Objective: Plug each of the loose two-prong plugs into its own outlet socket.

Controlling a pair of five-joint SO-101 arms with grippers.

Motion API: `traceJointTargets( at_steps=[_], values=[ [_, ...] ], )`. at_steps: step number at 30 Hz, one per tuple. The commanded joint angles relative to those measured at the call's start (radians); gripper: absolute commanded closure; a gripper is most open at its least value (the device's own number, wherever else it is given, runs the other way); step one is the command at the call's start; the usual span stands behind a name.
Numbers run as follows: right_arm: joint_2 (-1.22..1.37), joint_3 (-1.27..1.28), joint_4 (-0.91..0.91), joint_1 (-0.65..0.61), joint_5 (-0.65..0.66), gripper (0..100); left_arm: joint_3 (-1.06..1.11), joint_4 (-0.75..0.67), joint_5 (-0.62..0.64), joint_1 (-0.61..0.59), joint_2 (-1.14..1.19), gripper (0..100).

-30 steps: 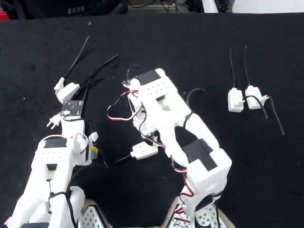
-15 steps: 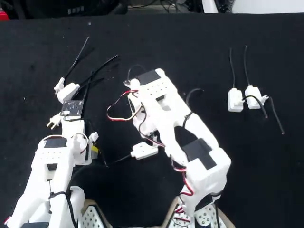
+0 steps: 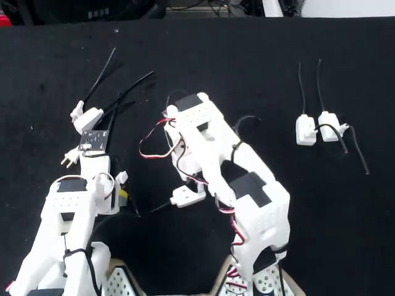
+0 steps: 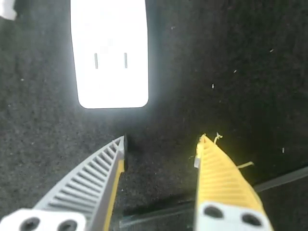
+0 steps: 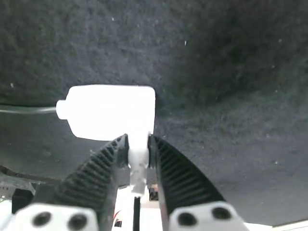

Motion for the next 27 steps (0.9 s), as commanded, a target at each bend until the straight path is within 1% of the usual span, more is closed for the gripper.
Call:
traceJointTargets(
  at_steps=[1,5,8,10,12,13,14,16,18,19,21,25,27],
  values=[
    [-0.021,0.045,-0.077,-0.048,0.012,98.8,-0.001,-0.017,0.012,0.015,-0.012,76],
    [-0.105,0.16,-0.183,-0.13,0.008,98.8,-0.001,-0.017,0.012,0.015,-0.012,76],
    [-0.168,0.18,-0.196,-0.158,0.014,97.5,-0.001,-0.017,0.012,0.015,-0.012,76],
    [-0.199,0.173,-0.181,-0.158,0.015,89.7,-0.001,-0.017,0.012,0.015,-0.012,76],
    [-0.22,0.156,-0.161,-0.158,0.028,78.4,-0.001,-0.017,0.012,0.015,-0.012,76],
    [-0.232,0.14,-0.152,-0.161,0.061,73.4,-0.001,-0.017,0.012,0.015,-0.012,76],
    [-0.248,0.12,-0.141,-0.163,0.098,70.8,-0.001,-0.017,0.012,0.015,-0.012,76],
    [-0.289,0.051,-0.112,-0.163,0.141,70.4,-0.001,-0.017,0.012,0.015,-0.012,76],
    [-0.341,-0.031,-0.071,-0.161,0.181,72.2,-0.001,-0.017,0.012,0.015,-0.012,76],
    [-0.367,-0.07,-0.049,-0.163,0.219,73.3,-0.001,-0.017,0.012,0.015,-0.012,76],
    [-0.407,-0.12,-0.018,-0.164,0.342,73.9,-0.001,-0.017,0.012,0.015,-0.012,76],
    [-0.452,-0.088,-0.006,-0.173,0.689,72.7,-0.005,-0.017,0.017,0.002,-0.012,76],
    [-0.452,-0.047,-0.015,-0.186,0.807,72.6,-0.01,-0.017,0.018,-0.035,-0.012,76]
  ],
)
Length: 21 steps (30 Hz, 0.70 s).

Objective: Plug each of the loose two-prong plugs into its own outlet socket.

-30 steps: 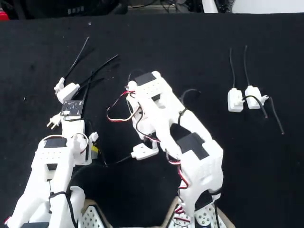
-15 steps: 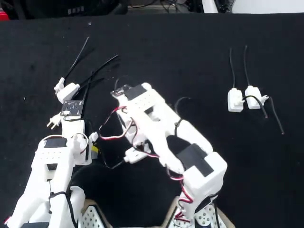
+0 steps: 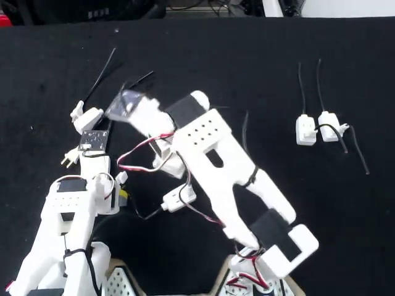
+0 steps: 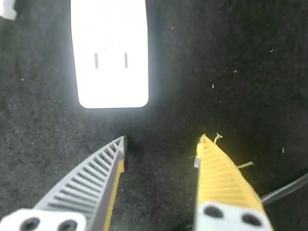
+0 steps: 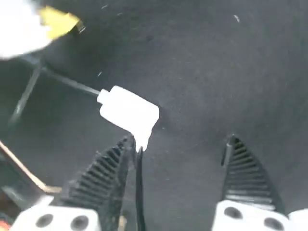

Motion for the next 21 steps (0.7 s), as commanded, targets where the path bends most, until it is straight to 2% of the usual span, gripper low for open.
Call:
traceJointTargets(
  at_steps=[1,7,13,21],
  values=[
    [-0.05,0.033,-0.017,-0.028,0.236,72.6,-0.024,-0.015,0.018,-0.071,-0.012,76],
    [-0.05,0.168,-0.058,-0.109,0.339,72.6,-0.105,-0.015,0.19,-0.354,-0.012,76],
    [-0.054,0.364,-0.17,-0.153,0.437,72.7,-0.143,-0.04,0.345,-0.565,-0.012,76],
    [-0.05,0.641,-0.466,-0.149,0.511,72.9,-0.143,-0.051,0.377,-0.587,-0.011,76]
  ],
)
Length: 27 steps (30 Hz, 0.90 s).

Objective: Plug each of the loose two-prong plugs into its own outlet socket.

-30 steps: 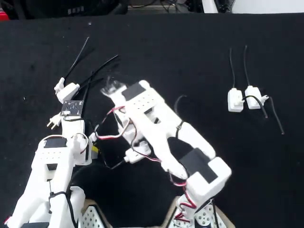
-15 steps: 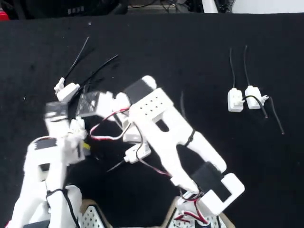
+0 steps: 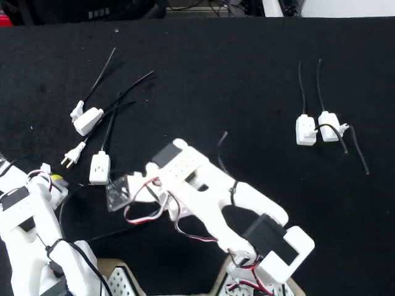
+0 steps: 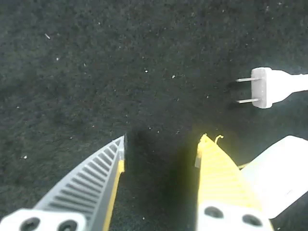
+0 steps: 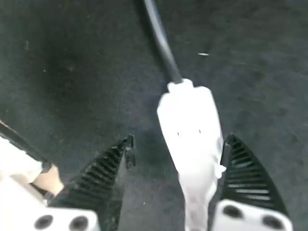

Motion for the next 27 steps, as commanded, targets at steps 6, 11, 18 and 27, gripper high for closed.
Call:
traceJointTargets(
  at_steps=[6,11,18,27],
  values=[
    [-0.047,0.145,-0.261,0.035,0.02,74.2,-0.054,-0.012,0.012,0.044,-0.009,76],
    [-0.059,0.131,-0.264,0.118,-0.081,99.0,-0.054,-0.012,0.011,0.05,-0.008,76],
    [-0.16,-0.044,0.061,0.345,-0.341,98.8,-0.054,-0.012,0.011,0.061,-0.002,76],
    [-0.053,-0.515,0.284,0.878,-0.741,98.4,-0.054,-0.014,0.011,0.061,-0.002,76]
  ],
)
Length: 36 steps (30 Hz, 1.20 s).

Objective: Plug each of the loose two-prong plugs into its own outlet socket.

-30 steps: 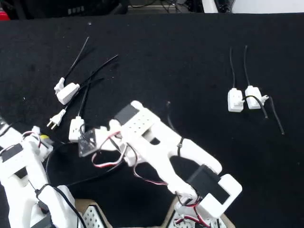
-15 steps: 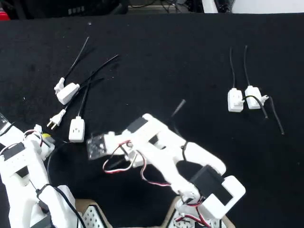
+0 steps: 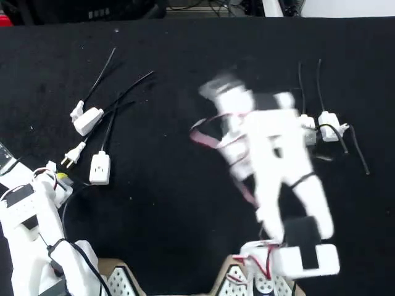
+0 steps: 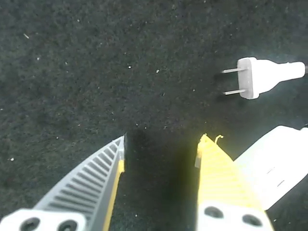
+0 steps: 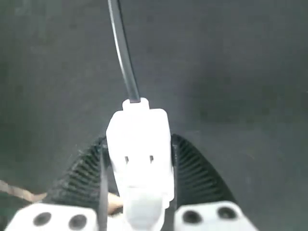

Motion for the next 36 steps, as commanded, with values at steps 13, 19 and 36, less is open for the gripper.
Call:
traceJointTargets(
  at_steps=[13,19,36],
  values=[
    [0.641,-0.723,0.06,0.282,-0.072,98.6,-0.022,-0.052,0.009,0.012,-0.012,76],
    [0.855,-0.967,0.167,0.284,-0.169,98.7,-0.022,-0.052,0.009,0.012,-0.012,76],
    [1.036,-1.214,0.193,0.305,-0.227,82.1,-0.022,-0.051,0.009,0.01,-0.012,76]
  ],
)
